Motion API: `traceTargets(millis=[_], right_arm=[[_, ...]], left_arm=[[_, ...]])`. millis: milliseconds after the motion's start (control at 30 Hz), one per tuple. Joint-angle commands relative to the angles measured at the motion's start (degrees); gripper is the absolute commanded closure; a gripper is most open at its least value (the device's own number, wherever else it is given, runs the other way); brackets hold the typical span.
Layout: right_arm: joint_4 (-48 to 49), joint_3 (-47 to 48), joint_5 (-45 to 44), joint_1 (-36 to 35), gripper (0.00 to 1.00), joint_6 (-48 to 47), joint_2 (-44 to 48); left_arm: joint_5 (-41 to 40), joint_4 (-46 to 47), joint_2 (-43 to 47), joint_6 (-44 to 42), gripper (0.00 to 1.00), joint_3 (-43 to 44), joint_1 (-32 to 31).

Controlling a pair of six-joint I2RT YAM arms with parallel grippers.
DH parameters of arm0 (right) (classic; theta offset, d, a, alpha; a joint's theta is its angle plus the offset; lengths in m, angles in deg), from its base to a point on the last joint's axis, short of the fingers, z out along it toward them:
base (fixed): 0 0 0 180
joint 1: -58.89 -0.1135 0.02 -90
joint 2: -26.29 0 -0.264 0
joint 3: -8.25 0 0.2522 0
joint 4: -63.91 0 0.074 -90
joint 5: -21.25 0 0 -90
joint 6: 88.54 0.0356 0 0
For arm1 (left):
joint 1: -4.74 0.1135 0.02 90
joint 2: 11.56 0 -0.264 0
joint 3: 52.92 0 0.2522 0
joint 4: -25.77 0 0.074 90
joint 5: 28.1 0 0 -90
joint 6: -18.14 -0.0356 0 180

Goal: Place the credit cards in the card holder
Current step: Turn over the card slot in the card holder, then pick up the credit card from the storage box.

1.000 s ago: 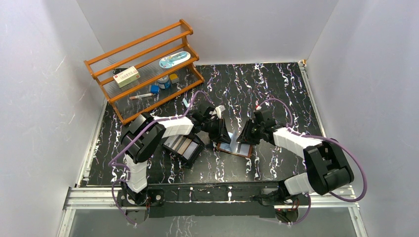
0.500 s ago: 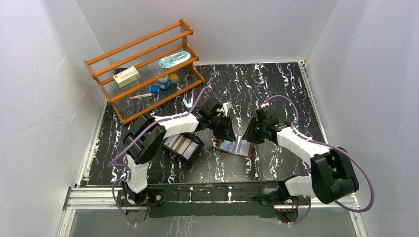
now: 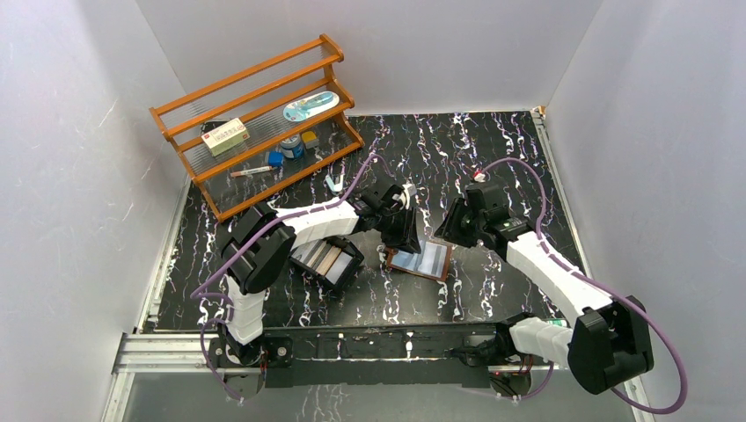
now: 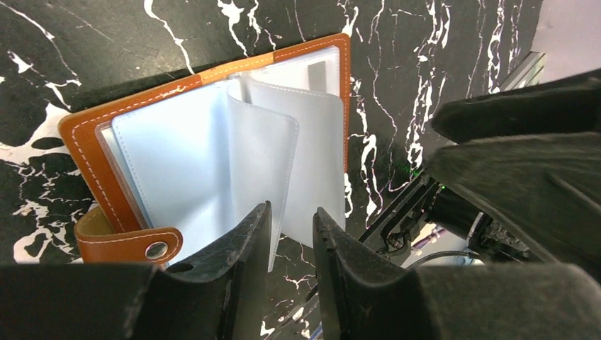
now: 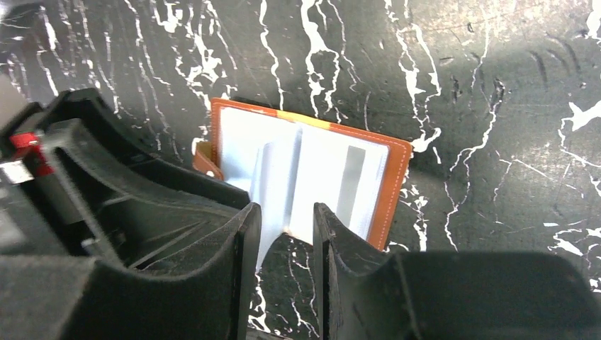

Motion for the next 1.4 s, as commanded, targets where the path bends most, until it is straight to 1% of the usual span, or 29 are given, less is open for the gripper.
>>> traceTargets(millis=[0, 200, 367, 500, 600, 733, 867, 967, 1033, 1233, 1367], right_arm=[[-0.61, 2.77, 1.45, 0.29, 0.58, 1.24, 1.67], [3.03, -0.40, 4.10, 0.27, 0.58, 2.82, 1.45], [12.71, -5.02, 12.20, 0.26, 0.55, 5.58, -1.18], [17.03, -5.47, 14.06, 0.31, 0.54, 6.68, -3.40], [16.60, -3.87, 13.69, 0.28, 0.54, 5.78, -4.09], [13.58, -1.67, 12.66, 0.28, 0.53, 3.53, -4.48], [12.25, -1.04, 12.30, 0.27, 0.52, 1.84, -3.85], [11.77, -0.83, 11.42, 0.33, 0.52, 1.25, -3.09], [11.64, -0.63, 11.16, 0.31, 0.52, 0.93, -2.83], [10.32, 0.15, 12.12, 0.31, 0.52, 1.47, -2.33], [9.89, -0.55, 13.92, 0.13, 0.53, 5.29, -1.63]], left_arm=[[-2.54, -3.53, 2.55, -1.20, 0.73, 2.05, -0.28], [-8.00, -8.54, 5.21, -2.30, 0.72, 2.82, -0.20], [-11.80, -11.38, 8.82, -2.13, 0.71, 2.71, 1.26], [-11.97, -14.15, 11.87, -2.49, 0.69, 2.81, 4.20], [-13.42, -18.46, 14.33, -4.23, 0.66, 3.28, 6.98], [-14.89, -22.90, 18.49, -7.07, 0.64, 2.08, 10.77], [-19.88, -30.70, 21.18, -11.93, 0.62, 1.40, 11.71], [-22.17, -33.77, 23.02, -14.31, 0.62, -0.36, 12.26], [-23.68, -34.98, 23.87, -15.70, 0.62, -1.69, 12.53], [-27.41, -35.28, 24.99, -19.59, 0.55, -5.26, 13.69], [-26.56, -34.07, 25.24, -22.00, 0.51, -6.99, 15.62]])
